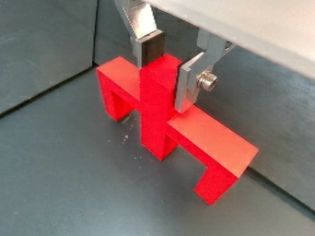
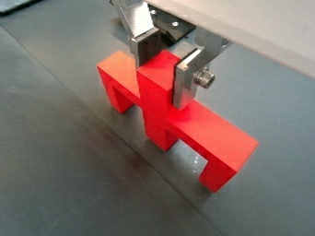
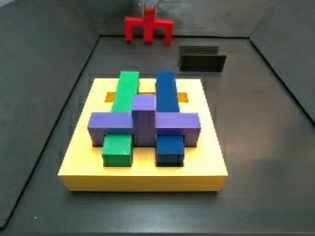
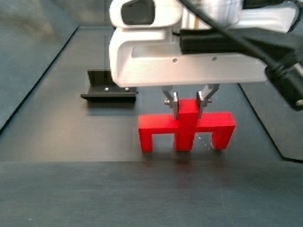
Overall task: Pick up the red object. Move up. Move to above the board. Insert the red object.
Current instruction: Pick up the red object, then move up, then move to above the board.
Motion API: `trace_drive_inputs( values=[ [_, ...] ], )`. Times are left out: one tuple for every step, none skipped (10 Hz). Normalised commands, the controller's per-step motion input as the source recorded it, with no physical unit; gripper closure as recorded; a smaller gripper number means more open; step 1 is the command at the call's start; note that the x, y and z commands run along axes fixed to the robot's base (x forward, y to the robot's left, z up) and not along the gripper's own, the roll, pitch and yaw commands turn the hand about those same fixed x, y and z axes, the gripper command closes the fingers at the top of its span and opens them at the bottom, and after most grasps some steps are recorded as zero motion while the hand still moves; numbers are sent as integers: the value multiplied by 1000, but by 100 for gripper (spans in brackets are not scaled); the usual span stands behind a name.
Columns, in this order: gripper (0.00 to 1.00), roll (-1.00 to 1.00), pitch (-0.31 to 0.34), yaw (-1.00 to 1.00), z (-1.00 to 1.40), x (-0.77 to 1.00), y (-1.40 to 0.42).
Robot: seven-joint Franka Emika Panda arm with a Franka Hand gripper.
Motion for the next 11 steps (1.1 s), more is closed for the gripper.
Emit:
trace_drive_inputs(
  values=[
    [100,0,0,0,0,0,0],
    [100,0,0,0,0,0,0],
    [100,0,0,0,0,0,0],
    [100,0,0,0,0,0,0],
    [100,0,0,0,0,0,0],
    [100,0,0,0,833,0,0],
    [100,-6,36,-45,811,-55,44],
    [100,6,71,-53,524,-80,34],
    [100,36,55,-32,239,-23,11],
    [100,0,0,0,1400,0,0],
    [100,-14,1,4,1400,-2,-5]
  ],
)
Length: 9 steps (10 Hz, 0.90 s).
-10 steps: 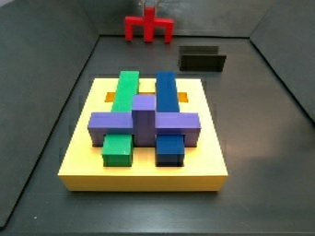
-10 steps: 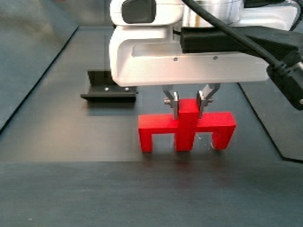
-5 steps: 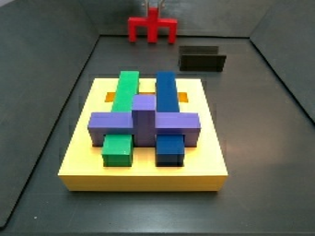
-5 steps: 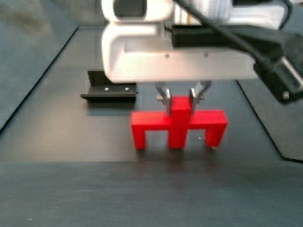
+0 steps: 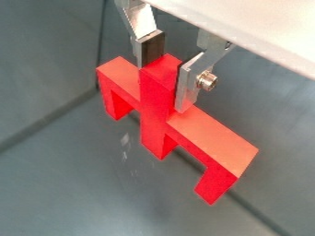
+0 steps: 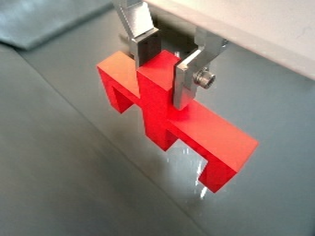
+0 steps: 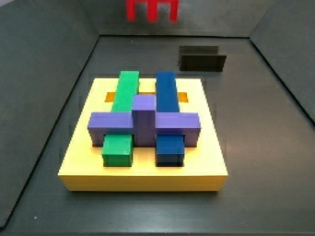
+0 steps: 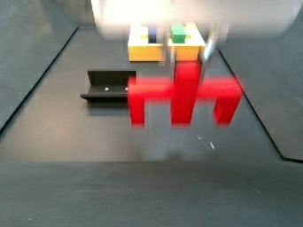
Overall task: Pick up the red object. Move up. Move to above the board. Insert the red object.
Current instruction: Move to above the board.
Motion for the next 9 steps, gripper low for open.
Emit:
trace_drive_inputs(
  values=[
    [100,0,31,3,1400,-44,-15],
    [100,14,29,8,1400,-15,-10],
    [100,-10,70,1,822,43,14],
    [100,-4,88,0,516,40,11],
    [100,3,65,3,252,28,3],
    [100,1,55,5,194,15,-1],
    [100,-92,148,-49,134,17,-1400],
    [100,-40,120,-27,126,16,-1400],
    [100,-3,53,-12,126,9,-1400]
  ],
)
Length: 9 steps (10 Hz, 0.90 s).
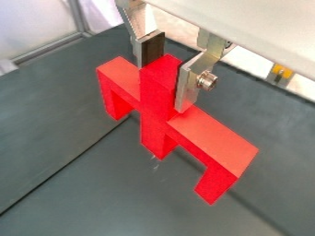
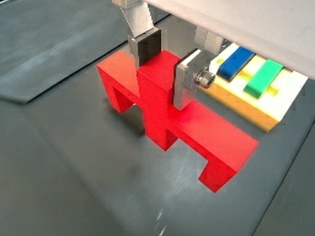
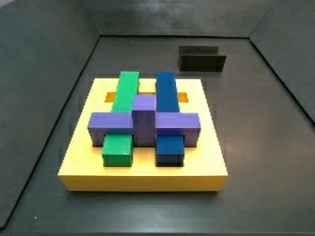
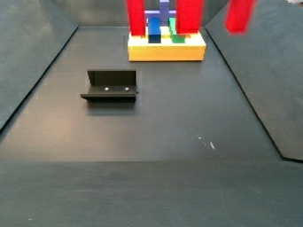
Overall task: Pick up the red object. Move up. Move to above the board. Insert the red object.
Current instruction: Move to above the board.
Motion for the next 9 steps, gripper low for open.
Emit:
trace_drive_inputs(
  values=[
    [100,-31,12,-19,125,8,-1400],
    [100,-11,22,-7,128,11,-1400],
    [100,-10,24,1,130,12,-1400],
    [100,-20,7,2,132,8,-1400],
    [100,-20,7,7,133,6,-1400],
    [100,3,16,6,139,4,-1400],
    [100,-23,16,3,144,11,-1400],
    [100,1,39,6,154,18,-1400],
    [100,-14,61,5,162,28,-1400]
  ],
)
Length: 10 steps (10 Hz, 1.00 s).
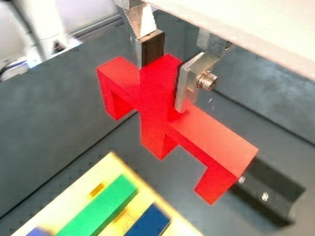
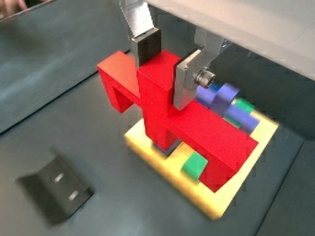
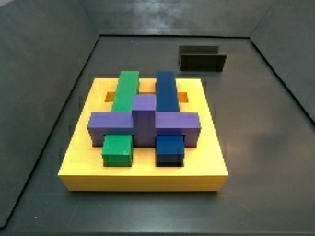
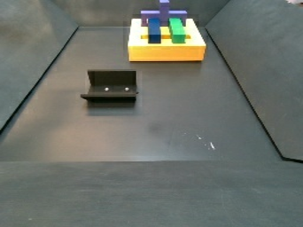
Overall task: Pick up the red object. Move up. Move to above the board. Insert the red object.
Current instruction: Move to above the board, then insert the red object.
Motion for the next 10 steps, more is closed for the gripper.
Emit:
trace_drive_inputs(
  values=[
    [100,0,94,4,165,64,-1400],
    [100,1,121,7,172,111,-1400],
    [100,22,148,5,79,90,-538],
    [100,27,149,7,53,87,-307],
    [100,0,0,0,0,0,-23],
    [100,0,0,0,0,0,-34],
    [100,0,0,0,0,0,-49],
    [100,70,-113,197,-563,-6,3],
    [100,213,-36,186,-897,0,114],
    [100,256,-10,177,-800,0,114]
  ],
)
